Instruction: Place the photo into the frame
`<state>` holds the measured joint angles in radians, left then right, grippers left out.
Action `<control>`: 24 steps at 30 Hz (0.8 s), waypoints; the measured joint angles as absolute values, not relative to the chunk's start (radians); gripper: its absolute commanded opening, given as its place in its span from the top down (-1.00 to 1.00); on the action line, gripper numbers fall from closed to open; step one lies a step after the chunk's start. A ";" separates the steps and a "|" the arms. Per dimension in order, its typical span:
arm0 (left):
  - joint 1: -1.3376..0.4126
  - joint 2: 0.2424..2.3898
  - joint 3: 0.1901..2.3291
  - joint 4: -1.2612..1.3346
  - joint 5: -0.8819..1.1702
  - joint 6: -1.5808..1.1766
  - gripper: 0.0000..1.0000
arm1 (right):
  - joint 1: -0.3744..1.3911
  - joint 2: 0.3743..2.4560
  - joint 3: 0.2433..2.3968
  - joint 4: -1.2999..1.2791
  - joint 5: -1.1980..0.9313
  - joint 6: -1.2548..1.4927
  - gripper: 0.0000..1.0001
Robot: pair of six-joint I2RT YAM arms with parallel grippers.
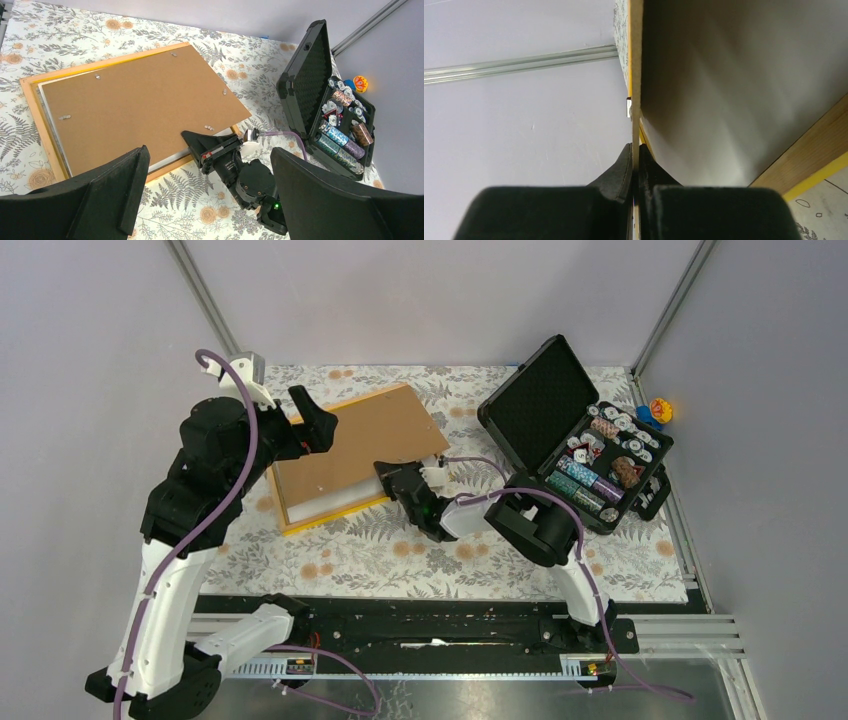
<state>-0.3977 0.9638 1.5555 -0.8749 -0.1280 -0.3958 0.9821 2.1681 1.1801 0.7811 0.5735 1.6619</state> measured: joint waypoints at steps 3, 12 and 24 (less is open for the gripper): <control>-0.400 0.963 1.555 -0.875 -0.128 -0.395 -0.98 | 0.987 2.168 1.180 0.781 0.580 1.663 1.00; -0.406 0.954 1.555 -0.875 -0.136 -0.391 -0.97 | 1.006 2.183 1.235 0.761 0.586 1.673 0.91; -0.418 0.941 1.553 -0.875 -0.155 -0.388 -0.97 | 1.016 2.220 1.291 0.738 0.582 1.687 0.05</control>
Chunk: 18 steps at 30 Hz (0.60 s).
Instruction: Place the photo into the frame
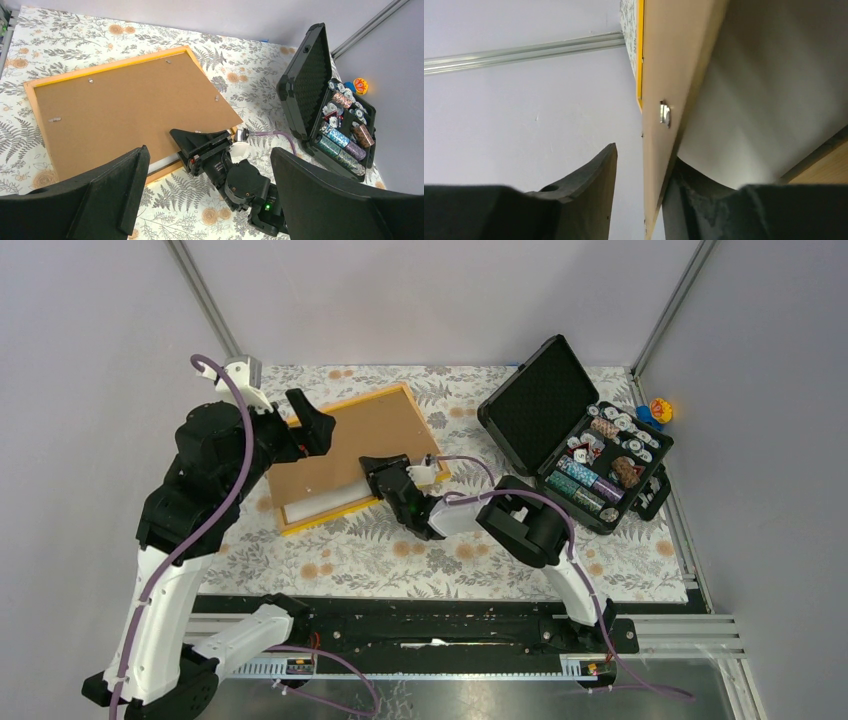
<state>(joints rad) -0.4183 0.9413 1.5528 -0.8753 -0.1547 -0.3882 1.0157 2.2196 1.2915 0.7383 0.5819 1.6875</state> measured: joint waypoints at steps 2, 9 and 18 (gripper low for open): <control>-0.418 0.940 1.550 -0.875 -0.155 -0.388 -0.98 | 1.016 2.225 1.303 0.730 0.580 1.678 -0.10; -0.418 0.930 1.542 -0.873 -0.159 -0.389 -0.97 | 1.015 2.225 1.346 0.581 0.518 1.612 -0.80; -0.418 0.923 1.529 -0.867 -0.160 -0.390 -0.97 | 1.003 2.220 1.452 0.348 0.314 1.501 -0.99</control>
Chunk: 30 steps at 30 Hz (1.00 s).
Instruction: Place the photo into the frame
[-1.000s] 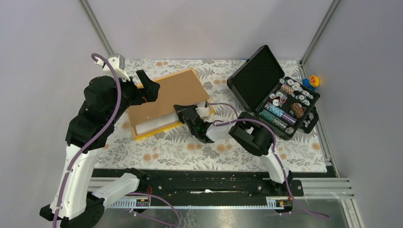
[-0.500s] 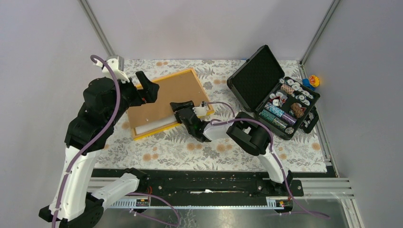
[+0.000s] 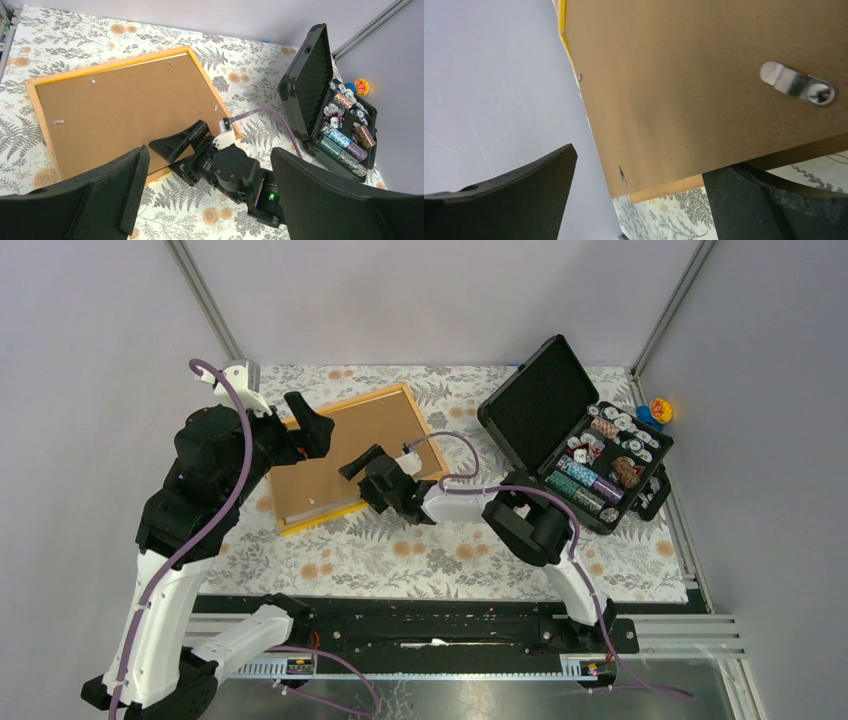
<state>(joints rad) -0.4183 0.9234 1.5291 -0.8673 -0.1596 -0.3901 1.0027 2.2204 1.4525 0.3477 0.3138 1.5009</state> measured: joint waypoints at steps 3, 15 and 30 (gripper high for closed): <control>-0.418 0.923 1.529 -0.867 -0.163 -0.390 -0.98 | 0.987 2.222 1.505 0.279 0.239 1.460 -0.99; -0.418 0.925 1.529 -0.867 -0.166 -0.392 -0.97 | 0.870 2.246 1.679 0.084 -0.043 1.296 -0.99; -0.418 0.949 1.529 -0.859 -0.174 -0.400 -0.97 | 0.858 2.262 1.803 -0.137 -0.179 1.137 -0.99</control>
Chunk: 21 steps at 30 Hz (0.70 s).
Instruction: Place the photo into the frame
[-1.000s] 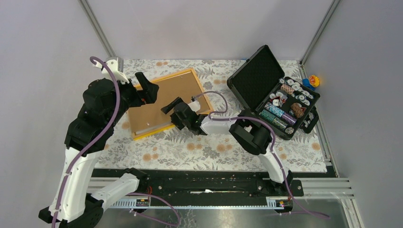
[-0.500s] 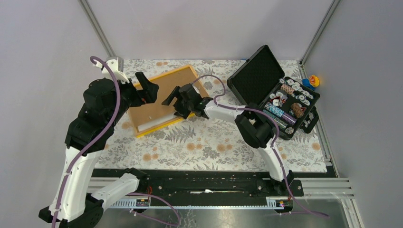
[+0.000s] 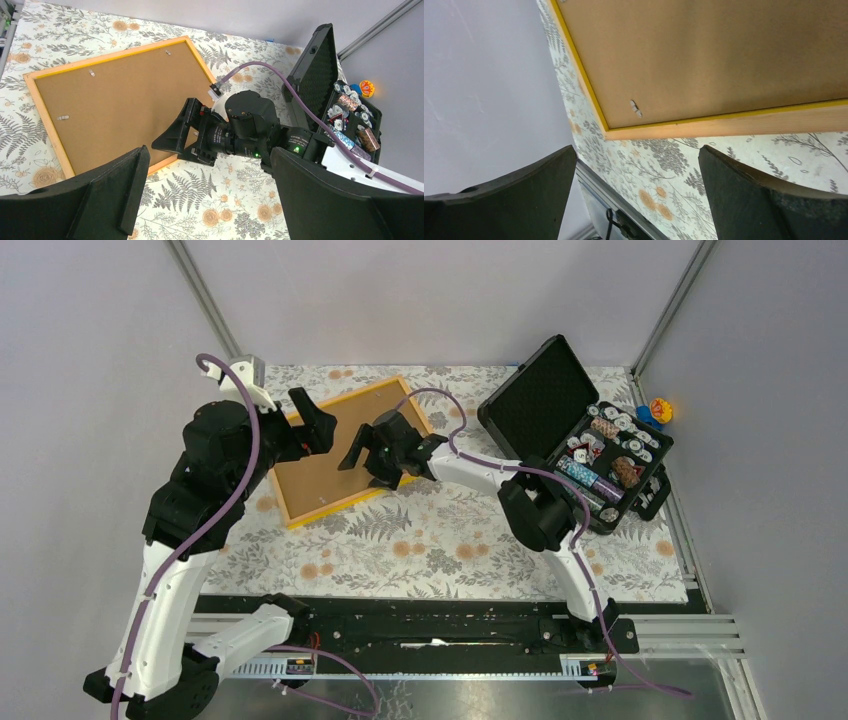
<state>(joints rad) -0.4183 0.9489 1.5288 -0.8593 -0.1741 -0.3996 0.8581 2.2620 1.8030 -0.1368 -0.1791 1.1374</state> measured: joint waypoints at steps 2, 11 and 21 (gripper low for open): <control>-0.418 0.949 1.526 -0.858 -0.178 -0.401 -0.97 | 0.858 2.258 1.797 -0.148 -0.186 1.106 -0.99; -0.418 0.947 1.365 -0.802 -0.211 -0.422 -0.97 | 0.852 2.037 1.539 -0.210 -0.224 0.810 -0.99; -0.321 1.167 1.136 -0.694 -0.106 -0.490 -0.97 | 0.673 1.611 1.079 -0.229 -0.219 0.621 -0.99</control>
